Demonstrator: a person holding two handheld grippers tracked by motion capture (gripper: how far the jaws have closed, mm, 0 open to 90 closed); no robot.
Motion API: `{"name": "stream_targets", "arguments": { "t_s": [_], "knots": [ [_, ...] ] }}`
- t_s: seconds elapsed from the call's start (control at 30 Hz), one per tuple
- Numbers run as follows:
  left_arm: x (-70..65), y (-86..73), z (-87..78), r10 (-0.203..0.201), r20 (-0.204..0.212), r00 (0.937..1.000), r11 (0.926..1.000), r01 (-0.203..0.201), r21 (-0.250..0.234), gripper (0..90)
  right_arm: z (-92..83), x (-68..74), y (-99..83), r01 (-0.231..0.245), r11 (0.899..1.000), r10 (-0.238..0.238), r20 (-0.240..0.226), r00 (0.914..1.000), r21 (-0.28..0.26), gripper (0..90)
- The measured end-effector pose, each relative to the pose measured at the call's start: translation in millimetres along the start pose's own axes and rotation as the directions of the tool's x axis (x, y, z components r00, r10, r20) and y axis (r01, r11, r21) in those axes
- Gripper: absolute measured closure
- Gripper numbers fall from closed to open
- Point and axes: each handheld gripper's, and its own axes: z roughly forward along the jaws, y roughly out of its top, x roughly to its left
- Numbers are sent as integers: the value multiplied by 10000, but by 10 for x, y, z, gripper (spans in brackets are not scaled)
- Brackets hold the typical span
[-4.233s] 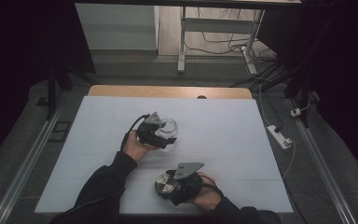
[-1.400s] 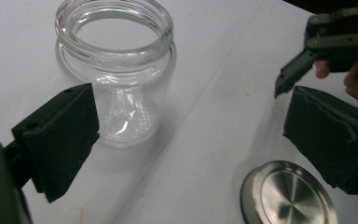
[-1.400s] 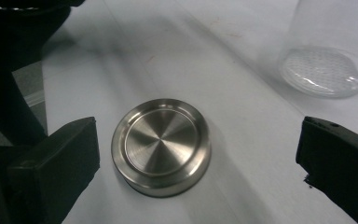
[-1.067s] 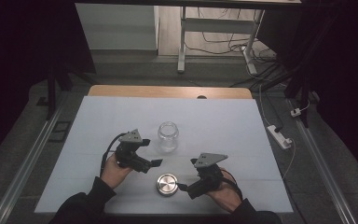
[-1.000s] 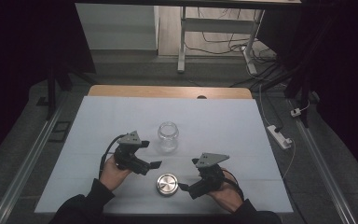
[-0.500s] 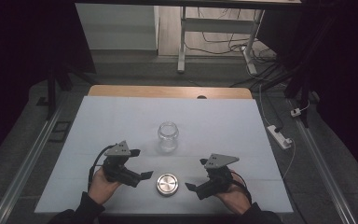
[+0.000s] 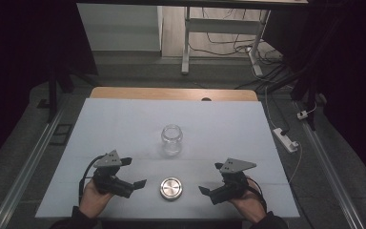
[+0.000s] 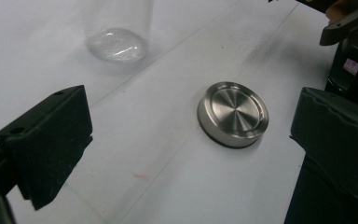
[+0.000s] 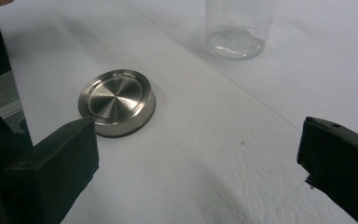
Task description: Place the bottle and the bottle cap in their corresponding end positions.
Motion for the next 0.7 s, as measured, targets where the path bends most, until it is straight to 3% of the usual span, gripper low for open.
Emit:
{"name": "stream_targets", "arguments": {
  "t_s": [0.4, 0.7],
  "knots": [
    [37, -246, -266, -370, -471, 9982, 9992, 363, -164, 0, -187, -96, -174, -377, 9992, 370, 615, 9974, 106, 0],
    [61, -459, -472, -730, -985, 9925, 9972, 708, -256, 0, -350, -186, -305, -791, 9968, 795, 1043, 9914, -84, 0]
  ]
}}
